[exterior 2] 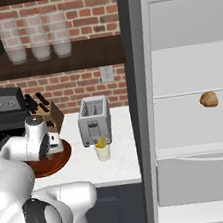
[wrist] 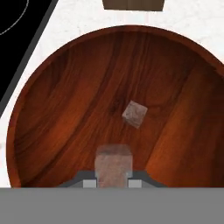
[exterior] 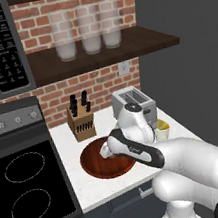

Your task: Grab a lemon wedge from the fridge and one ice cube from the ice bowl, and put them in the glass of lemonade.

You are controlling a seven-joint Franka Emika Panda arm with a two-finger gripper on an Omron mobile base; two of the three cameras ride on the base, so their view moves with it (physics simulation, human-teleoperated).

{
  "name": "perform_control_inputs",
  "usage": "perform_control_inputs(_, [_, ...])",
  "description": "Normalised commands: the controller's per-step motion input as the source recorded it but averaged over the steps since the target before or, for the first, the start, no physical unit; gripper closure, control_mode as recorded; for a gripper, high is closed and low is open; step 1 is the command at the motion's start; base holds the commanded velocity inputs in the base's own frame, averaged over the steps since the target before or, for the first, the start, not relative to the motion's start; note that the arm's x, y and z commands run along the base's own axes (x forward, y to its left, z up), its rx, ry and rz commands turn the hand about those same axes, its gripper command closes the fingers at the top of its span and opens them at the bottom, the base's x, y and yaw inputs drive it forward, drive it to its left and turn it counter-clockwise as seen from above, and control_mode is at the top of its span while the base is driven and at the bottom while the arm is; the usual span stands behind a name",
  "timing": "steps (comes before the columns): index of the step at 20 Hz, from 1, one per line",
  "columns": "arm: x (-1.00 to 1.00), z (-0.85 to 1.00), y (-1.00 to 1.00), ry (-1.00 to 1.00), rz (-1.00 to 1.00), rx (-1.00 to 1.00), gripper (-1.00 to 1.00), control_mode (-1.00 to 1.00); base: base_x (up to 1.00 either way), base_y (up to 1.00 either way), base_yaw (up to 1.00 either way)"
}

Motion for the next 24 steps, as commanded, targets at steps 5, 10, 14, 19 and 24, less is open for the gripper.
perform_control_inputs(5, [0.0,0.98,-0.13,0.0,0.0,-0.1,1.0,-1.0,0.0,0.0,0.0])
perform_control_inputs(10, [-0.01,0.6,-0.54,0.0,0.0,-0.09,1.0,-1.0,0.0,0.0,0.0])
perform_control_inputs(14, [0.0,0.12,-0.87,0.0,0.0,-0.03,1.0,-1.0,0.0,0.0,0.0])
perform_control_inputs(19, [0.0,0.0,-0.9,0.0,-0.01,0.0,1.0,-1.0,0.0,0.0,0.0])
perform_control_inputs(24, [0.0,0.14,-0.63,0.0,0.0,0.0,1.0,-1.0,0.0,0.0,0.0])
